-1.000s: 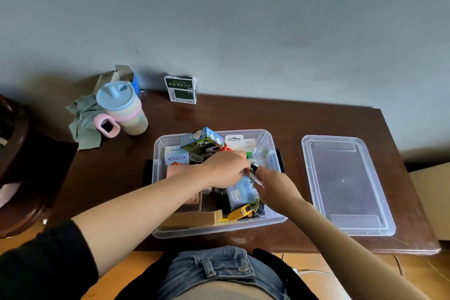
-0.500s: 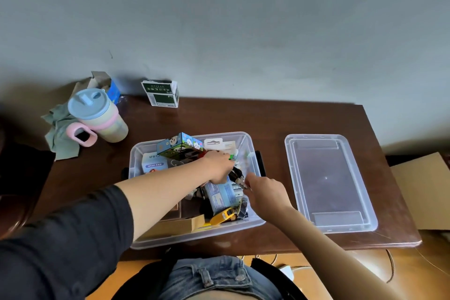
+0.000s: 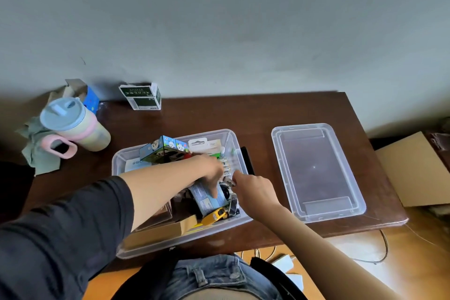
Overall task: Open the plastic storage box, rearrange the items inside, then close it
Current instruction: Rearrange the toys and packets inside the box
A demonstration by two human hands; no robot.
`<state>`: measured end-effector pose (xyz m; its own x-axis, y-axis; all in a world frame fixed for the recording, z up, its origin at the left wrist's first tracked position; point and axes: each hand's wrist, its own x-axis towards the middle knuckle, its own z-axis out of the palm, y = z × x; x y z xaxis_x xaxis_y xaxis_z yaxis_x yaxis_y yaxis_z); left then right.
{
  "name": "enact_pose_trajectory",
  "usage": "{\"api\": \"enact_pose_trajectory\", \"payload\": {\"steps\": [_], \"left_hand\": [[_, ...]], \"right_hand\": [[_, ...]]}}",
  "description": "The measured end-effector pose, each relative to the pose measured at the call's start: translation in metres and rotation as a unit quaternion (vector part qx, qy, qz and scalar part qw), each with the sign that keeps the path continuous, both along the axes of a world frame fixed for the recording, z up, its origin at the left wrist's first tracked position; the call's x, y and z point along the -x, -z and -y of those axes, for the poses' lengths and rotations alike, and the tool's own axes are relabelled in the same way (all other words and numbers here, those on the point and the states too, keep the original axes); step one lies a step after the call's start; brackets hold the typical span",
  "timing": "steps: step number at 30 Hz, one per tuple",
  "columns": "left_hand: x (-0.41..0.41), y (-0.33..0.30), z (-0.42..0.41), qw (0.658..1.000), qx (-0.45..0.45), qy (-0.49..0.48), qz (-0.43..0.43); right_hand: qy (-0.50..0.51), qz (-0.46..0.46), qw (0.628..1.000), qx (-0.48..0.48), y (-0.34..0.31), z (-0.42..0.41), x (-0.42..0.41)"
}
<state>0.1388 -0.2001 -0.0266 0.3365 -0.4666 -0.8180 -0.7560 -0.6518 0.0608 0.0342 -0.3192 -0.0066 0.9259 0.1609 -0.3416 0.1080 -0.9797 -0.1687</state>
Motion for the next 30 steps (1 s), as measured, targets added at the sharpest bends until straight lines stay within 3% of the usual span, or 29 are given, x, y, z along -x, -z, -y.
{"api": "enact_pose_trajectory", "payload": {"steps": [6, 11, 16, 23, 30], "left_hand": [[0.013, -0.01, -0.023, 0.998, 0.036, 0.039, -0.026], [0.055, -0.013, -0.036, 0.982, 0.104, 0.149, 0.058], [0.072, -0.014, -0.048, 0.969, 0.174, 0.144, 0.105], [0.085, -0.011, -0.052, 0.971, 0.159, 0.135, 0.121], [0.087, -0.007, -0.05, 0.973, 0.131, 0.149, 0.12]], "right_hand": [[0.013, 0.014, 1.0, 0.001, 0.0, -0.003, 0.001], [-0.005, -0.006, 0.998, 0.064, -0.001, -0.008, -0.002], [-0.085, -0.051, 0.984, 0.146, -0.005, -0.026, -0.024], [-0.247, -0.107, 0.939, 0.215, 0.016, -0.047, -0.054], [-0.283, -0.138, 0.919, 0.236, 0.04, -0.051, -0.056]]}}
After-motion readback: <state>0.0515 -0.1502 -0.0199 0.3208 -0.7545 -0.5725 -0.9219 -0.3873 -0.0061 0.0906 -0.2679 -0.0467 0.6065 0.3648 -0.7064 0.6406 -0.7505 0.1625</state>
